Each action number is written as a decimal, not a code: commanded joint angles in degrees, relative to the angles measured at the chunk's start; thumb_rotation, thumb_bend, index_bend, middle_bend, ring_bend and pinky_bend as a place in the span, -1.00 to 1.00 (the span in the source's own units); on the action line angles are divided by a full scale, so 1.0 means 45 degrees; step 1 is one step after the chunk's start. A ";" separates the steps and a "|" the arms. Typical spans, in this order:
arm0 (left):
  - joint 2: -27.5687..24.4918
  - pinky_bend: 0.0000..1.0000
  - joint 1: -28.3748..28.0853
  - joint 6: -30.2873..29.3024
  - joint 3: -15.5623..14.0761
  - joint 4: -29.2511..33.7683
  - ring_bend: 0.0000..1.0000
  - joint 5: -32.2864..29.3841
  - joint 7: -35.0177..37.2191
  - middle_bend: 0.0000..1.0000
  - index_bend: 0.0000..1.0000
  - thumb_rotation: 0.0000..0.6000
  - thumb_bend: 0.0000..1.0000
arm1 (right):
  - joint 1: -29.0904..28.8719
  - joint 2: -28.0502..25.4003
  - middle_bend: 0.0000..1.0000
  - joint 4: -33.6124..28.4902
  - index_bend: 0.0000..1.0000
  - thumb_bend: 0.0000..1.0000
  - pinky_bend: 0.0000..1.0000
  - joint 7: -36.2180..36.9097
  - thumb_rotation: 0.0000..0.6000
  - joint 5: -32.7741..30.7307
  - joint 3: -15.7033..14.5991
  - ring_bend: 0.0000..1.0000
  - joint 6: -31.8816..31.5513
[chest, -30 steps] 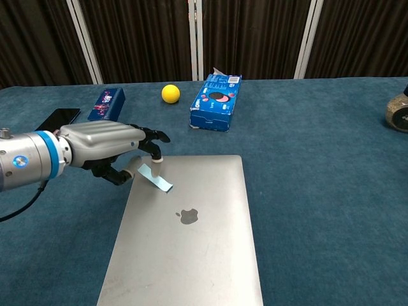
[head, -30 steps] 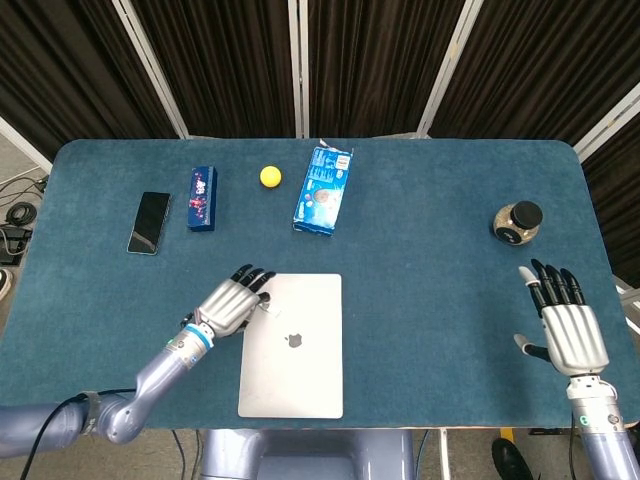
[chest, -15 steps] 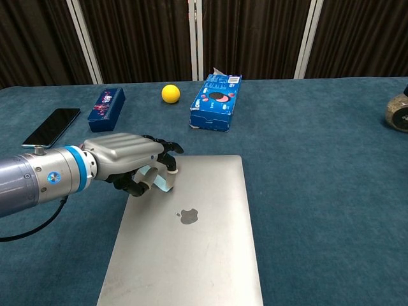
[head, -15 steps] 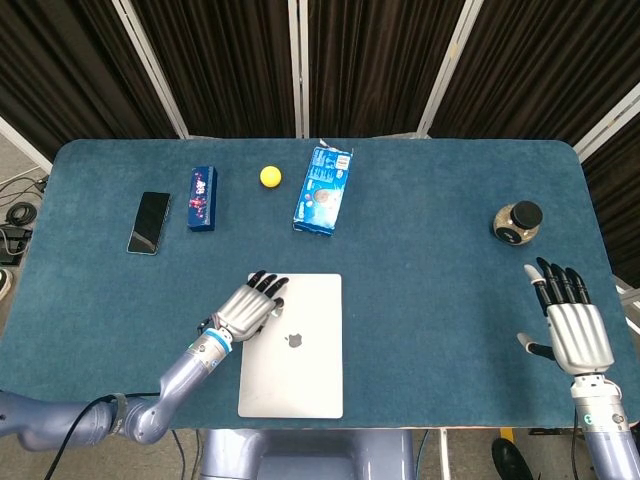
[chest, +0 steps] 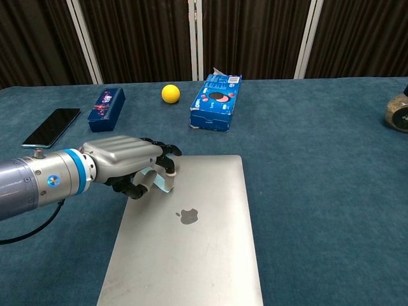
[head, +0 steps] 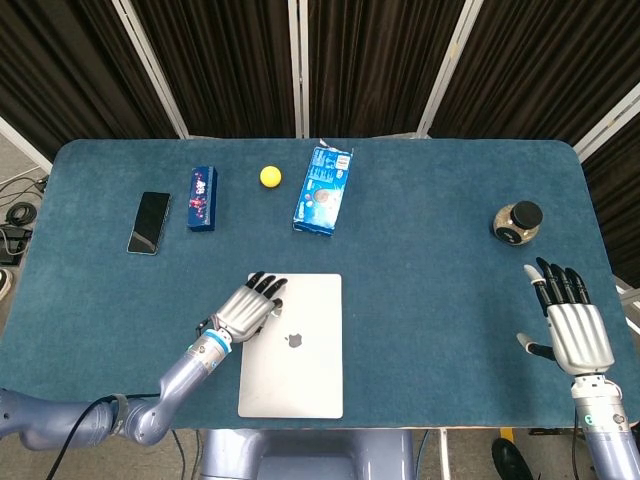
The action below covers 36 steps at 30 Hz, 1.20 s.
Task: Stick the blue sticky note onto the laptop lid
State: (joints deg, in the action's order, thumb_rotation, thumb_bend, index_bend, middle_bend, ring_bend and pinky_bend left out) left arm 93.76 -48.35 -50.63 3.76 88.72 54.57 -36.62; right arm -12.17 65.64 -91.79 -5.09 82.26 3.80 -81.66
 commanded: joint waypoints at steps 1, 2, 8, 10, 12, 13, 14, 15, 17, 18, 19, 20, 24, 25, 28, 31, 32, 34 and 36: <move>0.0006 -1.00 -0.0006 0.0010 -0.0042 -0.0002 -1.00 -0.0035 0.0023 -1.00 -0.29 1.00 0.82 | 0.0018 -0.0011 -1.00 -0.0007 -0.95 -0.91 -1.00 0.0028 1.00 0.0007 0.0027 -1.00 0.0003; 0.0005 -1.00 -0.0004 0.0016 -0.0061 0.0003 -1.00 -0.0052 0.0037 -1.00 -0.29 1.00 0.82 | 0.0026 -0.0016 -1.00 -0.0011 -0.95 -0.91 -1.00 0.0039 1.00 0.0009 0.0035 -1.00 0.0002; -0.0051 -1.00 0.0004 -0.0071 -0.0146 0.0091 -1.00 -0.0134 0.0097 -1.00 -0.29 1.00 0.82 | 0.0072 -0.0051 -1.00 -0.0053 -0.95 -0.91 -1.00 0.0089 1.00 0.0041 0.0084 -1.00 0.0060; -0.0078 -1.00 0.0006 -0.0159 -0.0129 0.0126 -1.00 -0.0105 0.0121 -1.00 -0.29 1.00 0.82 | 0.0078 -0.0062 -1.00 -0.0060 -0.95 -0.91 -1.00 0.0105 1.00 0.0044 0.0096 -1.00 0.0097; -0.0125 -1.00 0.0029 -0.0285 -0.0048 0.0190 -1.00 0.0001 0.0275 -1.00 -0.29 1.00 0.82 | 0.0089 -0.0071 -1.00 -0.0071 -0.95 -0.91 -1.00 0.0120 1.00 0.0052 0.0114 -1.00 0.0119; -0.0159 -1.00 0.0038 -0.0316 -0.0022 0.0228 -1.00 0.0050 0.0350 -1.00 -0.29 1.00 0.82 | 0.0096 -0.0074 -1.00 -0.0070 -0.95 -0.91 -1.00 0.0122 1.00 0.0057 0.0122 -1.00 0.0121; -0.0200 -1.00 0.0039 -0.0351 0.0002 0.0266 -1.00 0.0112 0.0400 -1.00 -0.29 1.00 0.82 | 0.0102 -0.0075 -1.00 -0.0072 -0.95 -0.91 -1.00 0.0125 1.00 0.0060 0.0131 -1.00 0.0124; -0.0240 -1.00 0.0042 -0.0377 0.0005 0.0303 -1.00 0.0174 0.0436 -1.00 -0.29 1.00 0.82 | 0.0108 -0.0075 -1.00 -0.0076 -0.95 -0.91 -1.00 0.0130 1.00 0.0063 0.0139 -1.00 0.0129; -0.0317 -1.00 0.0049 -0.0396 -0.0028 0.0383 -1.00 0.0268 0.0484 -1.00 -0.29 1.00 0.82 | 0.0115 -0.0079 -1.00 -0.0084 -0.95 -0.92 -1.00 0.0137 1.00 0.0071 0.0154 -1.00 0.0151; -0.0340 -1.00 0.0052 -0.0383 -0.0053 0.0414 -1.00 0.0282 0.0501 -1.00 -0.29 1.00 0.82 | 0.0119 -0.0077 -1.00 -0.0082 -0.95 -0.92 -1.00 0.0131 1.00 0.0073 0.0160 -1.00 0.0159; -0.0355 -1.00 0.0054 -0.0358 -0.0082 0.0440 -1.00 0.0283 0.0519 -1.00 -0.29 1.00 0.82 | 0.0122 -0.0076 -1.00 -0.0088 -0.95 -0.92 -1.00 0.0127 1.00 0.0076 0.0164 -1.00 0.0169; -0.0361 -1.00 0.0055 -0.0323 -0.0114 0.0456 -1.00 0.0272 0.0536 -1.00 -0.29 1.00 0.82 | 0.0125 -0.0076 -1.00 -0.0095 -0.95 -0.92 -1.00 0.0127 1.00 0.0078 0.0169 -1.00 0.0179; -0.0271 -1.00 0.0047 -0.0242 -0.0248 0.0367 -1.00 0.0239 0.0516 -1.00 -0.29 1.00 0.82 | 0.0140 -0.0079 -1.00 -0.0096 -0.95 -0.91 -1.00 0.0117 1.00 0.0098 0.0193 -1.00 0.0195; -0.0244 -1.00 0.0042 -0.0244 -0.0260 0.0331 -1.00 0.0239 0.0502 -1.00 -0.29 1.00 0.82 | 0.0141 -0.0078 -1.00 -0.0098 -0.95 -0.91 -1.00 0.0120 1.00 0.0099 0.0198 -1.00 0.0200; -0.0109 -1.00 0.0023 -0.0197 -0.0303 0.0190 -1.00 0.0141 0.0464 -1.00 -0.29 1.00 0.82 | 0.0153 -0.0092 -1.00 -0.0092 -0.95 -0.91 -1.00 0.0145 1.00 0.0096 0.0219 -1.00 0.0211; -0.0028 -1.00 0.0010 -0.0219 -0.0325 0.0124 -1.00 0.0050 0.0388 -1.00 -0.29 1.00 0.82 | 0.0161 -0.0104 -1.00 -0.0082 -0.95 -0.91 -1.00 0.0194 1.00 0.0096 0.0242 -1.00 0.0226; -0.0010 -1.00 0.0007 -0.0222 -0.0329 0.0106 -1.00 0.0032 0.0374 -1.00 -0.29 1.00 0.82 | 0.0164 -0.0108 -1.00 -0.0077 -0.95 -0.92 -1.00 0.0205 1.00 0.0094 0.0246 -1.00 0.0232; 0.0022 -1.00 -0.0003 -0.0215 -0.0333 0.0071 -1.00 -0.0032 0.0350 -1.00 -0.29 1.00 0.82 | 0.0168 -0.0115 -1.00 -0.0063 -0.95 -0.92 -1.00 0.0229 1.00 0.0088 0.0256 -1.00 0.0249; 0.0046 -1.00 -0.0011 -0.0195 -0.0320 0.0070 -1.00 -0.0082 0.0370 -1.00 -0.29 1.00 0.82 | 0.0171 -0.0123 -1.00 -0.0056 -0.95 -0.92 -1.00 0.0250 1.00 0.0082 0.0267 -1.00 0.0260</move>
State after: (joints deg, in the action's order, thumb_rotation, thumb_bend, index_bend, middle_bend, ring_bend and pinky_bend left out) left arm 93.95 -48.40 -51.52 2.31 89.04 54.21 -34.97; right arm -11.41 65.09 -92.05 -3.97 82.63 5.00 -80.49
